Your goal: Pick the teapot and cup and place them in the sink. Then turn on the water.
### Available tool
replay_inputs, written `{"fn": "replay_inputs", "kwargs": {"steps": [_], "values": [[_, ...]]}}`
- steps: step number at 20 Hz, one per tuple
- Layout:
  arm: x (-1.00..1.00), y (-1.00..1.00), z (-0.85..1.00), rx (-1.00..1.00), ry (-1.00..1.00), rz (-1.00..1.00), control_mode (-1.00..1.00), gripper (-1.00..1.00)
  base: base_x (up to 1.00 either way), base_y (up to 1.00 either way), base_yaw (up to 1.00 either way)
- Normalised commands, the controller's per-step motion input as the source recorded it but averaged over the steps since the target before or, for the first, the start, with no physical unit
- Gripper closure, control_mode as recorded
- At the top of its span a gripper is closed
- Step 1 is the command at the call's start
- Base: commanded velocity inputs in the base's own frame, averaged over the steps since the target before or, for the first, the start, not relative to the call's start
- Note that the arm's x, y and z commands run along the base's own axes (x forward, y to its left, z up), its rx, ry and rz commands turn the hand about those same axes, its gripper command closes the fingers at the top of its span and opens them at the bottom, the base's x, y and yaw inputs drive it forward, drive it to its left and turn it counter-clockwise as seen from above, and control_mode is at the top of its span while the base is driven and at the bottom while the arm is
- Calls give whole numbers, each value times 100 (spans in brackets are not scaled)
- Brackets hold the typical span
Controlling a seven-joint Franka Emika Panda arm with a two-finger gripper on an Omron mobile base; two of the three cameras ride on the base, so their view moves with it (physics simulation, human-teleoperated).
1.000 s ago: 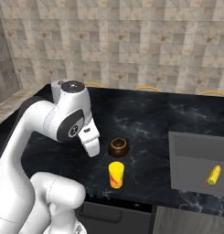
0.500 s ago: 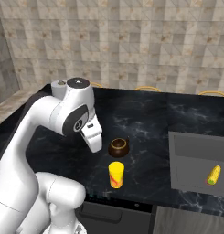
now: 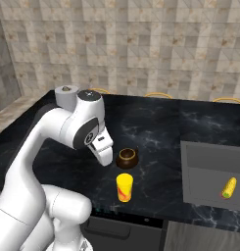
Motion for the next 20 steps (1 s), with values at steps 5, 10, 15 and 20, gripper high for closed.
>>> {"fn": "replay_inputs", "kwargs": {"steps": [5,10,15,20], "values": [[8,0,-14,-1,-4,12,-100,-100,0,0,0],[0,0,0,-9,0,11,-100,-100,0,0,0],[0,0,0,-12,0,3,-100,-100,0,0,0],[1,0,-6,-4,-2,0,-100,-100,0,0,0]]}}
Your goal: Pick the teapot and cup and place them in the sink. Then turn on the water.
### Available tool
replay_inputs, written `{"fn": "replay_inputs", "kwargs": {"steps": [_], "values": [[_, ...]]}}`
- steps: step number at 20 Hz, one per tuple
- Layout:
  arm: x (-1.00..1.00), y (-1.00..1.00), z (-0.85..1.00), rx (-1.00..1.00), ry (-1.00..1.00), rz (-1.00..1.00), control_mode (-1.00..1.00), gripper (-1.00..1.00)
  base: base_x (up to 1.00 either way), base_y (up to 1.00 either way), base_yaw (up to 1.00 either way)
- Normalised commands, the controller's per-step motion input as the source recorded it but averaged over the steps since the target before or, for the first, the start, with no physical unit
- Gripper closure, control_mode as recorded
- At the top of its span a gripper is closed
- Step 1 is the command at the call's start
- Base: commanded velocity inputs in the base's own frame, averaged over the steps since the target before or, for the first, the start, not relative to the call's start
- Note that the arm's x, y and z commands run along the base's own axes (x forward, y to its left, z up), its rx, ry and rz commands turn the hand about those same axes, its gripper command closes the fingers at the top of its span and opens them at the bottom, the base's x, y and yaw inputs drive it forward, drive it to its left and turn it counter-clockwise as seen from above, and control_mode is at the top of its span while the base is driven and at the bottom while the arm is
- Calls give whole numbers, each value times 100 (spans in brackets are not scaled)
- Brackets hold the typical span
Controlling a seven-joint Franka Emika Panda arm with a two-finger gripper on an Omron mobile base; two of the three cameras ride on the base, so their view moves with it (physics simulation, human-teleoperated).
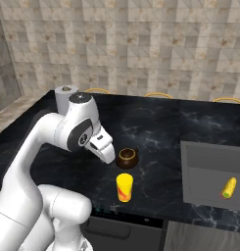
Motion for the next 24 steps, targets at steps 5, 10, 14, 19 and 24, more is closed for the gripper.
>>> {"fn": "replay_inputs", "kwargs": {"steps": [5,10,14,19,24], "values": [[3,0,-12,0,-6,0,-100,-100,0,0,0],[26,0,-6,0,0,0,-100,-100,0,0,0],[30,0,0,0,0,0,-100,-100,0,0,0],[14,-1,-5,0,0,0,-100,-100,0,0,0],[1,-4,-10,0,0,0,-100,-100,0,0,0]]}}
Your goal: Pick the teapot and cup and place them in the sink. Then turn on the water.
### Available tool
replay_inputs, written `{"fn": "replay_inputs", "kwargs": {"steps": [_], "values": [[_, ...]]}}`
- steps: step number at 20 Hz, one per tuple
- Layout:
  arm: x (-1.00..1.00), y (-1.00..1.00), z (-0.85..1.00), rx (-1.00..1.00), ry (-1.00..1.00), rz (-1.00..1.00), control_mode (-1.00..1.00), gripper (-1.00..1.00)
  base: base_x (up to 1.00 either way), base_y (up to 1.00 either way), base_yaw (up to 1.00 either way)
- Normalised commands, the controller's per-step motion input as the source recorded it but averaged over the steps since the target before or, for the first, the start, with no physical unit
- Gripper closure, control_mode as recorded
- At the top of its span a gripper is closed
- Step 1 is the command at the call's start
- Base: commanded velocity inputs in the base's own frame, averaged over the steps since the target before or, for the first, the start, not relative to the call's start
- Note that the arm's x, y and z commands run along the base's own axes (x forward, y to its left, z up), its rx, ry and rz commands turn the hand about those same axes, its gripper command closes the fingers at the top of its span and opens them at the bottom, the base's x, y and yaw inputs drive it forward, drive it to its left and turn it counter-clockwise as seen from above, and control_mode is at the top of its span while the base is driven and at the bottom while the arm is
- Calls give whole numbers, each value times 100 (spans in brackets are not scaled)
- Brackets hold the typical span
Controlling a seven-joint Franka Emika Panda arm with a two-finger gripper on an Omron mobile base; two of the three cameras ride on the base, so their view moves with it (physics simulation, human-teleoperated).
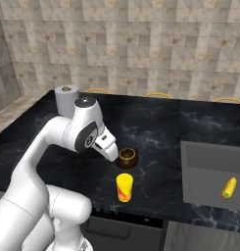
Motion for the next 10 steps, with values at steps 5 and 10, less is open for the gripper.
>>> {"fn": "replay_inputs", "kwargs": {"steps": [5,10], "values": [[0,-1,-24,0,0,0,-100,-100,0,0,0],[11,0,-28,0,-1,0,-100,-100,0,0,0]]}}
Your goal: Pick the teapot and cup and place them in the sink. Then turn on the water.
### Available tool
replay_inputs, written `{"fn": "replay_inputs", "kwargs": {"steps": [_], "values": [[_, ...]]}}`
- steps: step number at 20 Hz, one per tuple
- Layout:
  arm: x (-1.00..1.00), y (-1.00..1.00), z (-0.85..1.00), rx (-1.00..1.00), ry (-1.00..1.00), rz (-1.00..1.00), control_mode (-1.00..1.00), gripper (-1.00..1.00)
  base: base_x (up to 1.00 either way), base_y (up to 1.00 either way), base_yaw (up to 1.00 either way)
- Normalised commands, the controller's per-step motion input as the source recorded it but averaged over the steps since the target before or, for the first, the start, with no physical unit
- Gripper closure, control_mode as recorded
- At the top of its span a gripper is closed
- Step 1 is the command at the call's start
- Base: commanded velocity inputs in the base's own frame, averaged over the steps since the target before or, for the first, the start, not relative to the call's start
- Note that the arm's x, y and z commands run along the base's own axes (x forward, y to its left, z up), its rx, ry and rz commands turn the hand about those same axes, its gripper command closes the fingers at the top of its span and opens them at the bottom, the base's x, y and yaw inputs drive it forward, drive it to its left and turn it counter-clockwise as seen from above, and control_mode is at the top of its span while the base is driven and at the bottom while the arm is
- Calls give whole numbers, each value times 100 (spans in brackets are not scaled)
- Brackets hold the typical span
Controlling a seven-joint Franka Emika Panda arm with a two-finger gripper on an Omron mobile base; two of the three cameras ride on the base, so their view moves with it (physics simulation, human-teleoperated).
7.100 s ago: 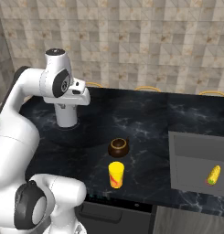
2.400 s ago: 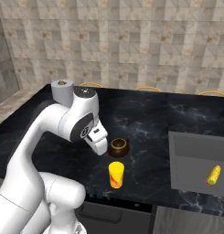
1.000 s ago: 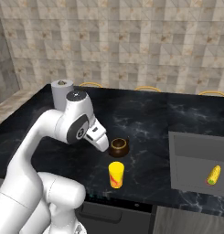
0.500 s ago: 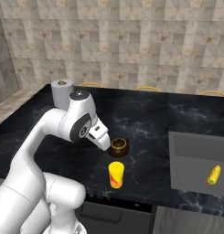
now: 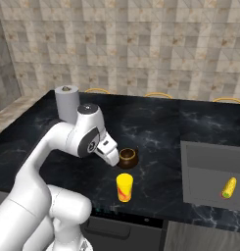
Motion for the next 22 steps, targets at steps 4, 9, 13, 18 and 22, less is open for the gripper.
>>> {"fn": "replay_inputs", "kwargs": {"steps": [4,9,13,18,22], "values": [[21,0,-24,0,-1,0,-100,-100,0,0,0],[23,0,-22,0,0,0,-100,-100,0,0,0],[18,-3,-17,0,0,0,-100,-100,0,0,0],[14,-5,-9,0,0,0,-100,-100,0,0,0],[5,-10,-2,0,0,0,-100,-100,0,0,0]]}}
